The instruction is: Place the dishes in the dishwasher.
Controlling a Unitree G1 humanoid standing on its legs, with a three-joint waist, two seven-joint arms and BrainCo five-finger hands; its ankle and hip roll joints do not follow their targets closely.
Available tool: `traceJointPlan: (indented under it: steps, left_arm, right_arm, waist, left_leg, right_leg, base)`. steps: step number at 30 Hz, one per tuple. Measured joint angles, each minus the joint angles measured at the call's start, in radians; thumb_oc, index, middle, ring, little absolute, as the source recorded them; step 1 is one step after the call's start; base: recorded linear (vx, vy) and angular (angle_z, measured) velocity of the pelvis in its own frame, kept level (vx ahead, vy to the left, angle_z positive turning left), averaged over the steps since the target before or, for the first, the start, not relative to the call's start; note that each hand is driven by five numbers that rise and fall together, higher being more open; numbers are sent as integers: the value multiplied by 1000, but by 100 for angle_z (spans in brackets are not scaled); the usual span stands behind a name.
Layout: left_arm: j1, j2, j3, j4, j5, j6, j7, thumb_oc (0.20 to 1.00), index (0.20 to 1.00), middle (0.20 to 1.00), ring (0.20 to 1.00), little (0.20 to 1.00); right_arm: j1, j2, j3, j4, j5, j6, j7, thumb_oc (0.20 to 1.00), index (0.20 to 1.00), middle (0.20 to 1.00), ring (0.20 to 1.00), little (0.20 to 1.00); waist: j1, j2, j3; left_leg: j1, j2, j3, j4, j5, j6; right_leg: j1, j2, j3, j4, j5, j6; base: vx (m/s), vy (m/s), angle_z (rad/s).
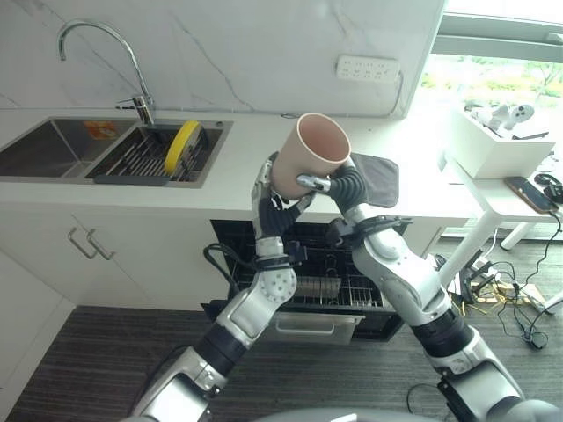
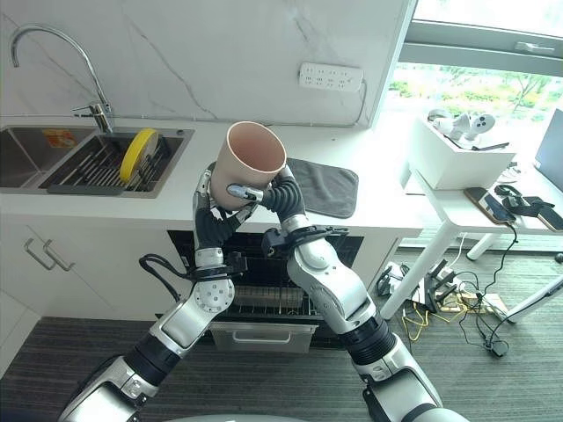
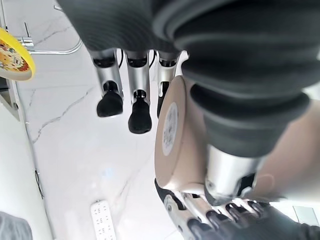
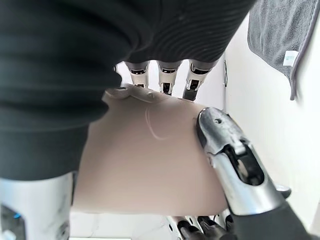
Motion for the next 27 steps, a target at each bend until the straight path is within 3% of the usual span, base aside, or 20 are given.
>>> traceJointPlan:
  steps: [19,20,21,27]
  left_arm:
    - [-8,0,-3,0,1,0,-30,200,200,200,200,200]
    - [-8,0,-3,0,1,-1,-30,200,200,200,200,200]
    - [-8,0,-2,0,0,0,-29,200,200,200,200,200]
    - [-9,2,10,0,1,-13,-25,200,200,200,200,200]
  right_arm:
    - [-27,-1,-1,0,-1,-4,-46,1000,1000,1000,1000,1000]
    - [-27,-1,-1,0,-2,-4,-46,464,464,464,464,464]
    - [-27,-1,-1,0,-2,-4,-46,200,200,200,200,200]
    - [-38,-5,-7,7,-48,-9,-43,200,200,200,200,200]
  waist:
    - [1,5,12]
    - [1,5,12]
    - [1,5,12]
    - [6,5,12]
  left_leg:
    - [-2,0,-2,0,0,0]
    - [-2,0,-2,0,0,0]
    - [-2,0,-2,0,0,0]
    - [-3,0,-4,0,0,0]
  right_leg:
    - [1,0,-3,0,-4,-2]
    - [0,0,-3,0,-4,-2]
    - [0,0,-3,0,-5,-2]
    - [1,0,-5,0,-5,-2]
  base:
    - [0,0,0]
    - [0,0,0]
    - [0,0,0]
    - [0,0,0]
